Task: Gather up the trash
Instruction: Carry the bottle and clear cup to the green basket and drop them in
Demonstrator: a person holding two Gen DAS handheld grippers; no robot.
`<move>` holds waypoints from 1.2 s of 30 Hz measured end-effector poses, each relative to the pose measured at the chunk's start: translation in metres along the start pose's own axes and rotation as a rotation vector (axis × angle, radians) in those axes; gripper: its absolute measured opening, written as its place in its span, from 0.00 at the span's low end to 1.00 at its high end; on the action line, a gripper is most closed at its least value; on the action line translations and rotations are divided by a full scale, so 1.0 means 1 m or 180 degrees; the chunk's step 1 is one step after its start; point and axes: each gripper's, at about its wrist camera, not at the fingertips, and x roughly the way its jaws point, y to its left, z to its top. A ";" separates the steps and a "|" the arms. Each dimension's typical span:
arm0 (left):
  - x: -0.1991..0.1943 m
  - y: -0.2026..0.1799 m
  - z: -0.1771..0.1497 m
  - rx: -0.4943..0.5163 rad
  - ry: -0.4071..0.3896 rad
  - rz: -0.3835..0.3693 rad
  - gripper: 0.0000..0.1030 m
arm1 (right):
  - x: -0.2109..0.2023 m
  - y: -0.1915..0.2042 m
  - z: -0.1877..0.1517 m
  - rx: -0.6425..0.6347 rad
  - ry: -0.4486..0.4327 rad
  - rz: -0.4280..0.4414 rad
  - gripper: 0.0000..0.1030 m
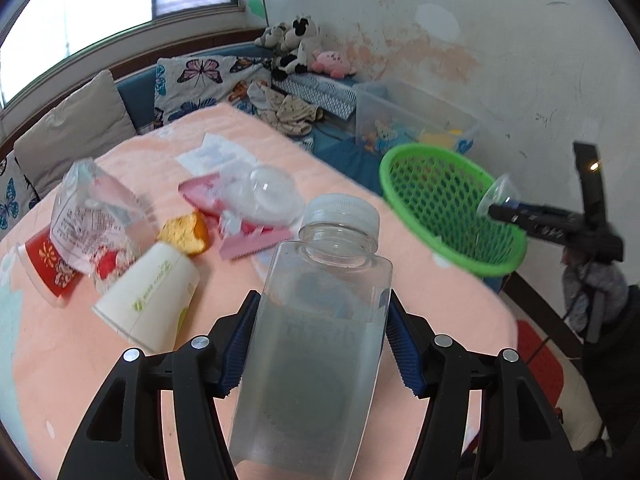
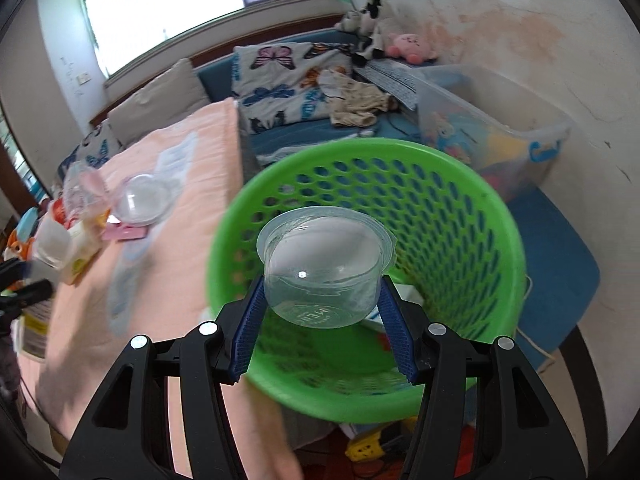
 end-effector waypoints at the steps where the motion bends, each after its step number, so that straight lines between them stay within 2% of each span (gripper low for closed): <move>1: -0.001 -0.001 0.003 -0.0003 -0.0017 -0.0007 0.57 | 0.002 -0.003 0.001 0.0017 0.0009 -0.0007 0.55; 5: -0.002 -0.011 0.018 -0.0020 -0.0084 -0.0070 0.57 | 0.008 -0.014 -0.001 0.0087 0.0045 -0.0031 0.56; 9: 0.003 -0.027 0.037 0.0025 -0.0140 -0.0138 0.57 | 0.011 -0.021 -0.004 0.0156 0.0057 -0.0027 0.66; 16: 0.018 -0.054 0.073 0.0114 -0.0203 -0.0258 0.57 | 0.001 -0.027 -0.011 0.0229 -0.0001 -0.0012 0.67; 27: 0.063 -0.112 0.117 0.0171 -0.0192 -0.0512 0.57 | -0.039 -0.038 -0.026 0.0258 -0.0224 -0.0096 0.70; 36: 0.117 -0.150 0.134 0.0097 -0.0068 -0.0681 0.57 | -0.054 -0.060 -0.039 0.0420 -0.0250 -0.0142 0.70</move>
